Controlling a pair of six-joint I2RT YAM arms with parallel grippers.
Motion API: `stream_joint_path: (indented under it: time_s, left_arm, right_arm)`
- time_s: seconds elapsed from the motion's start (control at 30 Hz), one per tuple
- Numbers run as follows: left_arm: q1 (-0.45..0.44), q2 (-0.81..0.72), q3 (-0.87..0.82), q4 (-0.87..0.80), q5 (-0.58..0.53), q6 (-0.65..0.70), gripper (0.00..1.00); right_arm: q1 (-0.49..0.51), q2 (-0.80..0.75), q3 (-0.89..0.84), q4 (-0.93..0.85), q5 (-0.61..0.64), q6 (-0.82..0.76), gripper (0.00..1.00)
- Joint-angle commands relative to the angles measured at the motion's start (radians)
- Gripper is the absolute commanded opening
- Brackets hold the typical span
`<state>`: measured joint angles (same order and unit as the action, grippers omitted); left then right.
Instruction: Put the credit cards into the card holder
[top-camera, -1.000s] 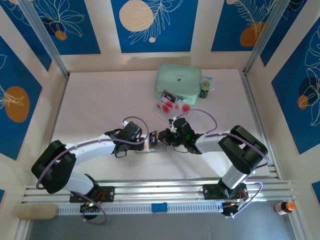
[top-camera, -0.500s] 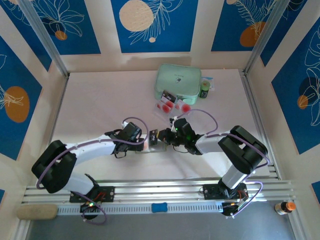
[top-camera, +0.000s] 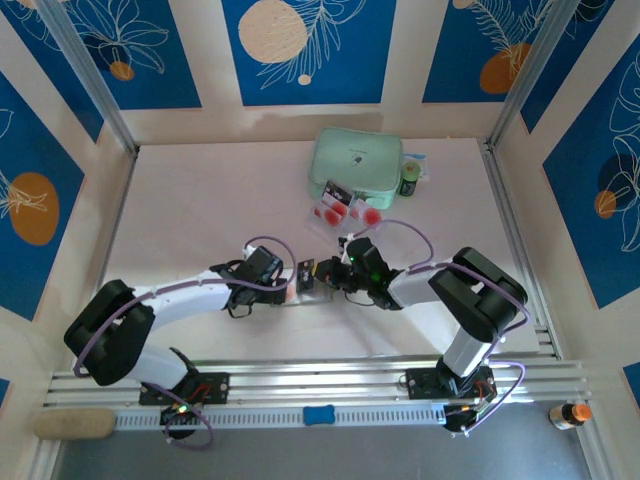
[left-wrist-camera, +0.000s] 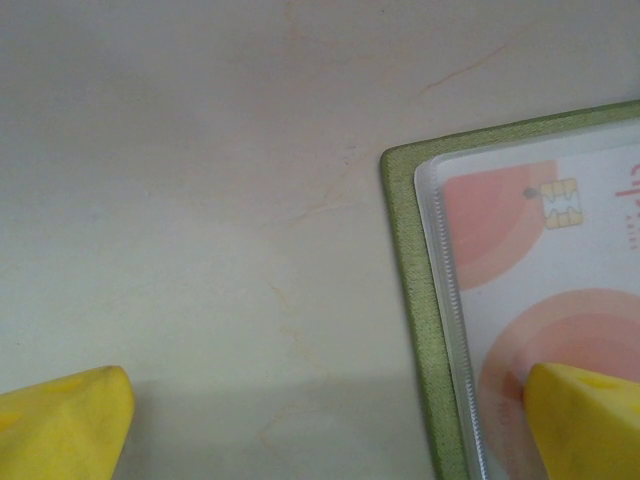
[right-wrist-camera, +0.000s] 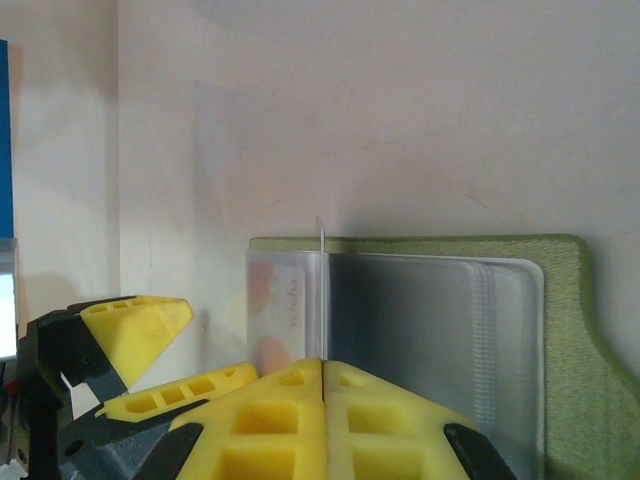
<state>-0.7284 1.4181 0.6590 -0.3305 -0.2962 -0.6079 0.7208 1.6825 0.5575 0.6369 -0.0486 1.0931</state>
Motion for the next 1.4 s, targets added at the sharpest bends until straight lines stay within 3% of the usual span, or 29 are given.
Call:
stream_joint_path:
  time_s: [0.0,1.37]
  left_arm:
    - [0.011,0.008,-0.02,-0.021,-0.001,-0.015,1.0]
    - [0.011,0.0,-0.03,0.001,0.004,-0.023,1.0]
  right_arm:
    - [0.008,0.018,0.002,0.032,0.001,0.011,0.0]
    - [0.022,0.044,-0.001,-0.012,-0.03,0.062,0.0]
